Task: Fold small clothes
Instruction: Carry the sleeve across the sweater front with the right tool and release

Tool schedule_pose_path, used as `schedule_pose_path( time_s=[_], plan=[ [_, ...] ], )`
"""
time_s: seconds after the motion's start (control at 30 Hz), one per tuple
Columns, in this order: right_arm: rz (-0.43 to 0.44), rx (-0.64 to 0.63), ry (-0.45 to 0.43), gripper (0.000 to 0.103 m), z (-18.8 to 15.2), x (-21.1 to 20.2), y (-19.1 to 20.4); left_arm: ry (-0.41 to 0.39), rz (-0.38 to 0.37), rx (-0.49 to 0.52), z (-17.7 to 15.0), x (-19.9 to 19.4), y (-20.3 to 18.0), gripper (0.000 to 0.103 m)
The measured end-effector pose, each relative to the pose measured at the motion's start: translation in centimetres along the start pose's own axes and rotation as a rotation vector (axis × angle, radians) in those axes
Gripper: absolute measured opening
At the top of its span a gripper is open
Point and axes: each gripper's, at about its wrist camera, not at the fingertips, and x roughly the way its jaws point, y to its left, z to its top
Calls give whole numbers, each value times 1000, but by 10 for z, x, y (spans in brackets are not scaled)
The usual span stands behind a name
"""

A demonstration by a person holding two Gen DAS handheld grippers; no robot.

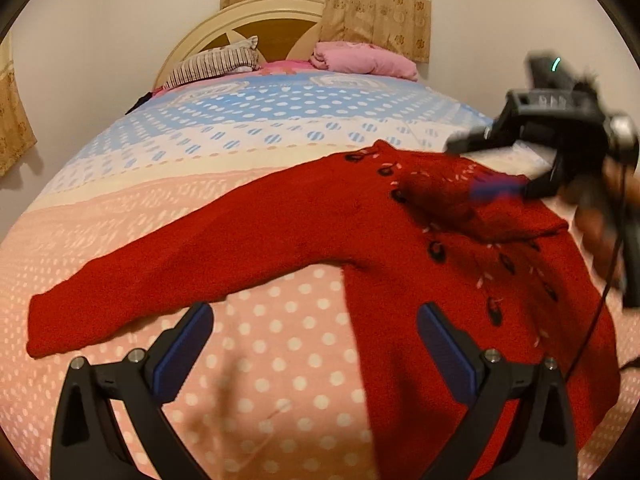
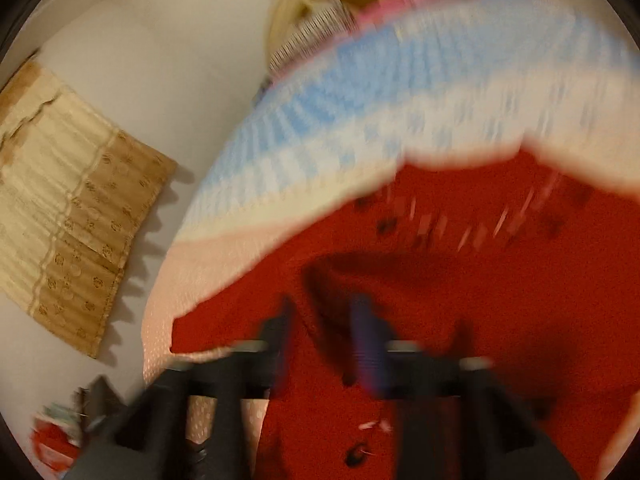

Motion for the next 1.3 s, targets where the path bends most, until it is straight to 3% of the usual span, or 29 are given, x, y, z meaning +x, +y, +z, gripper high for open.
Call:
schedule_pose_path(
  time_s=[0.07, 0.13, 0.3, 0.37, 0.47, 0.63, 0.8, 0.9, 0.97, 1.07, 1.17, 1.3],
  plan=[
    [59, -1, 65, 81, -21, 23, -6, 5, 15, 5, 0, 1, 3, 103],
    [38, -58, 81, 81, -34, 23, -6, 14, 31, 9, 2, 6, 7, 103],
    [11, -95, 25, 81, -52, -31, -28, 12, 40, 22, 12, 14, 1, 103],
    [-33, -97, -36, 81, -49, -57, -41, 9, 26, 18, 17, 15, -3, 103],
    [-31, -29, -76, 81, -37, -76, -57, 6, -7, 6, 22, 16, -17, 103],
    [-94, -29, -37, 81, -12, -48, -44, 5, -14, 60, 27, 12, -37, 103],
    [28, 13, -26, 81, -1, -3, -40, 11, 14, 33, 28, 15, -26, 103],
    [334, -26, 59, 81, -26, 20, -22, 30, 30, 22, 24, 20, -16, 103],
    [364, -85, 56, 81, -36, 13, -14, 39, 37, 35, 24, 25, -14, 103],
    [258, -111, -4, 81, -42, -8, -28, 35, 7, 71, 30, 31, -22, 103],
    [71, -129, -85, 81, -42, -38, -52, 42, -45, 93, 38, 43, -33, 102],
    [-96, -151, -181, 81, -45, -85, -75, 20, -54, 137, 41, 53, -44, 90]
  ],
)
